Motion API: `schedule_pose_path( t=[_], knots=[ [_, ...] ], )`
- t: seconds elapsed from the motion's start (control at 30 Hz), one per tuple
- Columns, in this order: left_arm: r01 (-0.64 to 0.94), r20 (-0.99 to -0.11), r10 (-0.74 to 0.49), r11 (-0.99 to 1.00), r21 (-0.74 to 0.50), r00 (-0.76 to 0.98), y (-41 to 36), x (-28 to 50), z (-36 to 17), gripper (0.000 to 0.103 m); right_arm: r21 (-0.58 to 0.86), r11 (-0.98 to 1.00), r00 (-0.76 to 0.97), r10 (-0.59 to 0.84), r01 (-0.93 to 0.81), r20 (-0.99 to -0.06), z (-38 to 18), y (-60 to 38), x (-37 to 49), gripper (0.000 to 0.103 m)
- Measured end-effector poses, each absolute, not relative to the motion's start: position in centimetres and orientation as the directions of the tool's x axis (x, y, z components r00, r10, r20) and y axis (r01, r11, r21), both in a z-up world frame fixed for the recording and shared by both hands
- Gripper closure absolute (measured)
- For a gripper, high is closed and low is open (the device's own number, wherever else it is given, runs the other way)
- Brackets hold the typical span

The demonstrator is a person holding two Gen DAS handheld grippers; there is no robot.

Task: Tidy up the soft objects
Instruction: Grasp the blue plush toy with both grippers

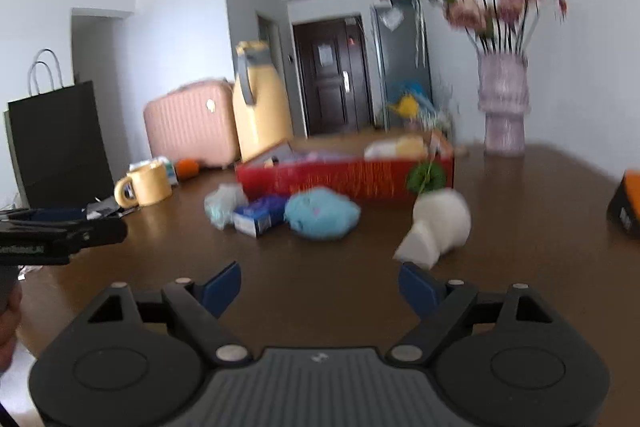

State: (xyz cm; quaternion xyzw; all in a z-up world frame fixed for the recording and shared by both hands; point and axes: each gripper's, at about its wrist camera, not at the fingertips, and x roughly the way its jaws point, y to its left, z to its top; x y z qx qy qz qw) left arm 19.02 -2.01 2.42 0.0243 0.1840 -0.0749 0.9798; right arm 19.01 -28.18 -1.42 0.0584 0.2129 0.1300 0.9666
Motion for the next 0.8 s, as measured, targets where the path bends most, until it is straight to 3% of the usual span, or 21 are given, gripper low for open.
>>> schedule_pose_path(
  t=[0.17, 0.33, 0.47, 0.5, 0.6, 0.73, 0.8],
  knots=[
    [0.196, -0.355, -0.189, 0.98, -0.014, 0.916, -2.9, 20.6, 2.5, 0.003, 0.167, 0.962, 0.881, 0.265, -0.215, -0.392, -1.2, -27.8, 19.6, 0.019],
    [0.219, -0.405, -0.216, 0.975, -0.04, 0.888, -3.6, 23.2, 2.0, 0.004, 0.209, 0.958, 0.865, 0.27, -0.197, -0.422, -1.2, -28.6, 21.9, 0.019],
    [0.248, -0.418, -0.261, 0.965, -0.086, 0.87, -4.2, 25.8, 1.7, 0.009, 0.253, 0.953, 0.852, 0.27, -0.168, -0.449, -1.1, -29.1, 25.0, 0.02],
    [0.266, -0.423, -0.286, 0.958, -0.108, 0.86, -4.4, 26.8, 1.7, 0.011, 0.27, 0.949, 0.842, 0.277, -0.164, -0.463, -1.1, -29.2, 26.1, 0.024],
    [0.316, -0.44, -0.34, 0.94, -0.128, 0.831, -5.3, 30.1, 1.7, 0.027, 0.325, 0.929, 0.815, 0.325, -0.178, -0.48, -0.8, -29.2, 29.2, 0.032],
    [0.365, -0.491, -0.414, 0.91, -0.198, 0.766, -6.7, 36.6, 1.8, 0.058, 0.382, 0.91, 0.791, 0.351, -0.161, -0.502, -1.3, -28.7, 33.8, 0.04],
    [0.349, -0.538, -0.423, 0.906, -0.24, 0.729, -7.3, 39.9, 1.2, 0.065, 0.401, 0.906, 0.785, 0.343, -0.133, -0.515, -1.9, -28.5, 36.0, 0.042]
  ],
)
